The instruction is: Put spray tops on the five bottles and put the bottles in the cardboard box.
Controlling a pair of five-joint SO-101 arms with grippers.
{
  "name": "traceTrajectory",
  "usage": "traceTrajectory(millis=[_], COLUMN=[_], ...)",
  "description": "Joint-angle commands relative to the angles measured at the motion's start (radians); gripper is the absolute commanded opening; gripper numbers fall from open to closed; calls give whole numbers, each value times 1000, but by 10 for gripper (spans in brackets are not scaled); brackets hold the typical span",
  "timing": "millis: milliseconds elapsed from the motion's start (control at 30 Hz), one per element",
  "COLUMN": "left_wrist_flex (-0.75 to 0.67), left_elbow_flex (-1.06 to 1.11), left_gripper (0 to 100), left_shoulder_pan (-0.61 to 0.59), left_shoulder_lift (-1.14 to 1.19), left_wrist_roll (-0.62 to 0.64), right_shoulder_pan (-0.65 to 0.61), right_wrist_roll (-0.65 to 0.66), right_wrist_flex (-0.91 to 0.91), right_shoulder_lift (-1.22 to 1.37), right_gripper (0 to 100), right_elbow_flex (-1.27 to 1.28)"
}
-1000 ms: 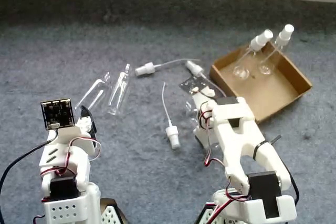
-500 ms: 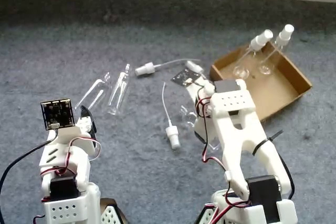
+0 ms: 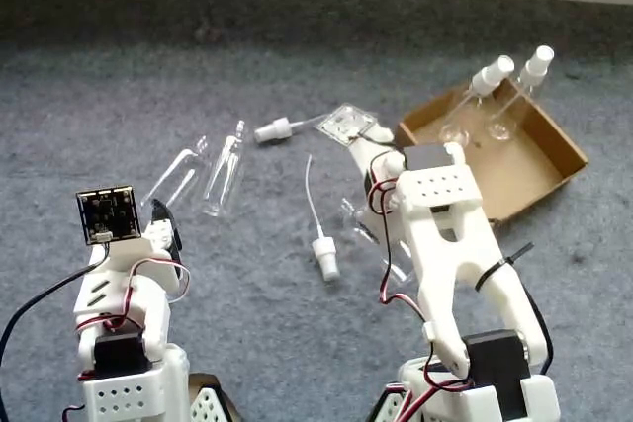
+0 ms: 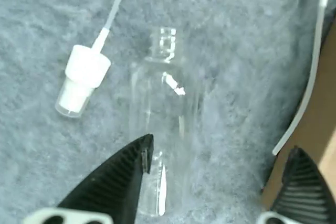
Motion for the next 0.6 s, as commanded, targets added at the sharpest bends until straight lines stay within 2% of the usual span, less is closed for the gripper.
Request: traceTrajectory(millis=[0,167,567], left_wrist_flex=[-21,-20,-17], left_elbow_flex=[-7,-7,-5], left_gripper=[50,50,50], left_shoulder_pan=[16,16,16], left_shoulder_lift=[-10,-10,-10], left_wrist_roll=[-8,-8,-8], right_shoulder_pan=[-68,-140,-124], right_wrist_roll=[5,3,6], right_wrist_flex=[-42,-44,-44], right_shoulder_lift=[-33,-30,288], right_gripper=[343,343,343], right_elbow_flex=[-51,-48,-104])
